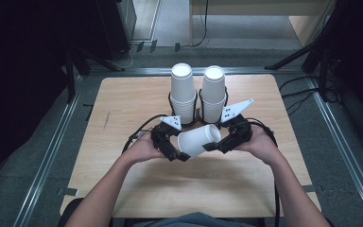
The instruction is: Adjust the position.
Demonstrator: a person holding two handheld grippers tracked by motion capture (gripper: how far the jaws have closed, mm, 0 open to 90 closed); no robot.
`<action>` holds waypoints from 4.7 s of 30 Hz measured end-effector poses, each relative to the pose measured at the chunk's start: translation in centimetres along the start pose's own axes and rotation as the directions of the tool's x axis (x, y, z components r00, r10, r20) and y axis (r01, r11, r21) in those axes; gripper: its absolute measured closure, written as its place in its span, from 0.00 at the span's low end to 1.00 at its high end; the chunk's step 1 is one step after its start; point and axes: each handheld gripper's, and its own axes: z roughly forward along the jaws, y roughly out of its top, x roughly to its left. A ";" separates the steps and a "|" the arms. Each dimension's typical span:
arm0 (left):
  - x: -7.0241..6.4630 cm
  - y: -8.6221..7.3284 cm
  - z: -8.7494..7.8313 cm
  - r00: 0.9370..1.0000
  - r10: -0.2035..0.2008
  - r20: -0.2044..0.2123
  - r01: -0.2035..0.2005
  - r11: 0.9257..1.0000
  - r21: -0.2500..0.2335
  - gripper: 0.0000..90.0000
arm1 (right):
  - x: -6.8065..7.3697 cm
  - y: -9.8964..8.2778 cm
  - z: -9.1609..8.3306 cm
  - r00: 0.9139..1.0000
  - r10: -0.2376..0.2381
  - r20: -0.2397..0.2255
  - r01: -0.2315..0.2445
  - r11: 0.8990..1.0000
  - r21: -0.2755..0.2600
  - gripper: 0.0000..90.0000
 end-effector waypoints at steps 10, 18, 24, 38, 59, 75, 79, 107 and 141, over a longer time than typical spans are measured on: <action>-0.3 0.3 0.3 1.000 0.000 0.009 0.000 1.000 0.000 0.00 | 0.3 0.4 0.3 1.000 0.000 -0.026 0.000 1.000 -0.011 0.26; -0.5 0.4 0.4 1.000 0.000 0.019 0.000 1.000 0.019 0.08 | 0.3 0.6 0.6 0.999 0.004 -0.037 -0.004 1.000 -0.005 0.26; -0.4 0.4 0.1 1.000 -0.001 0.021 0.001 1.000 0.015 0.12 | 0.3 0.5 0.5 0.999 0.009 -0.039 -0.009 1.000 -0.010 0.27; 0.1 0.6 -1.8 1.000 -0.020 0.018 0.019 0.999 0.042 0.13 | 0.5 0.1 1.5 1.000 -0.015 0.015 0.014 0.997 0.077 0.21; 1.0 2.5 -2.2 0.999 0.020 -0.050 -0.007 0.972 0.234 0.13 | -0.3 -0.9 1.8 0.998 -0.020 0.062 0.011 0.991 0.134 0.22; 1.3 3.1 -1.0 0.997 0.056 -0.059 -0.030 0.929 0.369 0.13 | -0.5 -0.9 2.1 0.996 -0.026 0.080 0.015 0.991 0.135 0.21; 1.2 3.0 -0.4 0.997 0.058 -0.054 -0.033 0.920 0.390 0.13 | -0.5 -1.0 2.6 0.996 -0.032 0.087 0.017 0.987 0.161 0.21; 0.1 3.2 1.8 0.998 0.067 0.018 -0.068 0.911 0.407 0.12 | 0.6 -0.6 5.4 0.992 -0.129 -0.009 0.128 0.959 0.251 0.24; 0.2 1.5 -1.1 1.000 0.011 -0.010 -0.010 0.994 0.105 0.00 | 0.2 -0.7 2.4 0.993 -0.118 0.011 0.116 0.986 0.117 0.23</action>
